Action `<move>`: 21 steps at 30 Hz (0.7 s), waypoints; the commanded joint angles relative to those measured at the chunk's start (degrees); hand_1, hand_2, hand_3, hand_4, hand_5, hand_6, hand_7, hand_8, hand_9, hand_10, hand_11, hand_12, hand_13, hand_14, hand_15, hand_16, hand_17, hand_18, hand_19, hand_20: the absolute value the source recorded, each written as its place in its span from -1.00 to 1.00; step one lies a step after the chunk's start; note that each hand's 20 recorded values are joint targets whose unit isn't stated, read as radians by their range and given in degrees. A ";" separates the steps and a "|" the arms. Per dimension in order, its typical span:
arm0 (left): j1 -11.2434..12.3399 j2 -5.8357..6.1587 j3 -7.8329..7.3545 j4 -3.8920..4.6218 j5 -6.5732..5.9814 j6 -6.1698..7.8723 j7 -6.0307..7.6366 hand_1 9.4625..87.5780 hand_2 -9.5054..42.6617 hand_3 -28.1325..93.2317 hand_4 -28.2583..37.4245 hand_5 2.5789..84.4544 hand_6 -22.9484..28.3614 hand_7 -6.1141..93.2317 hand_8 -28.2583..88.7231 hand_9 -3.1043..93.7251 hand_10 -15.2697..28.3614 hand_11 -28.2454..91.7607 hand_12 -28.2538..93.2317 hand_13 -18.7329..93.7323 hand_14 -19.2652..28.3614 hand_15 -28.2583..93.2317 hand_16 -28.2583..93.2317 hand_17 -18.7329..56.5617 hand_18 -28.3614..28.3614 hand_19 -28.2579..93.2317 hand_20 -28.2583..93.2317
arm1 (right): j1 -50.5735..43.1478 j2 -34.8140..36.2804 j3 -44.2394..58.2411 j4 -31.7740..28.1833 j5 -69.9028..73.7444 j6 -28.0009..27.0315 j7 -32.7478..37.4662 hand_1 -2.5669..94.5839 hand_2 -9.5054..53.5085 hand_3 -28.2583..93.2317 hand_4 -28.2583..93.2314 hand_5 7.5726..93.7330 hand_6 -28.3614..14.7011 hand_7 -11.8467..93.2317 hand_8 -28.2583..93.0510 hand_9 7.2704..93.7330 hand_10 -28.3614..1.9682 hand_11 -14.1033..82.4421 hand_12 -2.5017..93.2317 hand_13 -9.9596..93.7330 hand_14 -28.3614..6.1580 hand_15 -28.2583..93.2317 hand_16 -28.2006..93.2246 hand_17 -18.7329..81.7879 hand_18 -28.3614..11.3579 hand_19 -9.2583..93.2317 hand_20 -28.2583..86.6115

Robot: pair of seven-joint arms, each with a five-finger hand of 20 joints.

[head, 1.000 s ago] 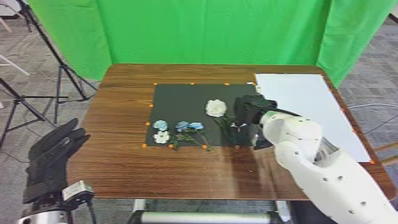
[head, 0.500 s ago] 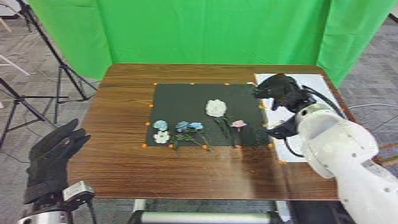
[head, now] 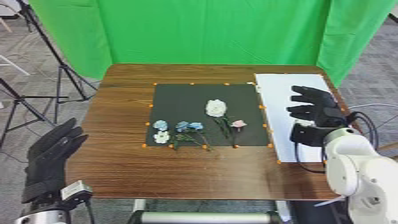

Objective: Arrange flowers

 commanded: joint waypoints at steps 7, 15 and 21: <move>0.53 2.04 1.19 0.32 -2.73 2.23 2.41 -0.56 -0.52 0.84 -0.66 -0.11 0.23 -0.55 -0.71 -0.31 0.46 -0.02 -0.44 -0.28 0.87 0.45 -0.80 -0.75 0.76 0.41 -0.49 | -6.21 -0.04 3.96 1.50 4.40 3.00 -10.29 -0.51 -0.50 0.88 -0.96 -0.17 -0.03 -0.43 -0.75 -0.28 -0.32 -0.38 -0.68 -0.17 -0.56 0.21 -0.48 -0.50 -0.81 0.32 -0.50; 0.96 1.79 0.91 -0.21 -2.64 2.42 1.49 -0.55 -0.52 0.84 -0.67 -0.11 0.23 -0.54 -0.71 -0.31 0.47 -0.01 -0.44 -0.26 0.90 0.48 -0.79 -0.75 0.76 0.40 -0.49 | -9.39 -1.66 6.76 1.10 4.75 2.88 -11.36 -0.51 -0.49 0.89 -0.96 -0.17 -0.01 -0.42 -0.75 -0.27 -0.30 -0.37 -0.68 -0.16 -0.56 0.21 -0.47 -0.52 -0.79 0.30 -0.47; 0.73 1.46 1.02 -0.35 -2.22 2.65 1.28 -0.55 -0.52 0.84 -0.67 -0.12 0.23 -0.54 -0.71 -0.32 0.46 -0.01 -0.44 -0.28 0.88 0.47 -0.80 -0.75 0.76 0.40 -0.49 | -10.79 -3.72 9.51 1.30 3.45 0.23 -12.00 -0.51 -0.49 0.90 -0.96 -0.18 0.00 -0.42 -0.75 -0.28 -0.28 -0.38 -0.68 -0.25 -0.59 0.17 -0.48 -0.54 -0.75 0.27 -0.46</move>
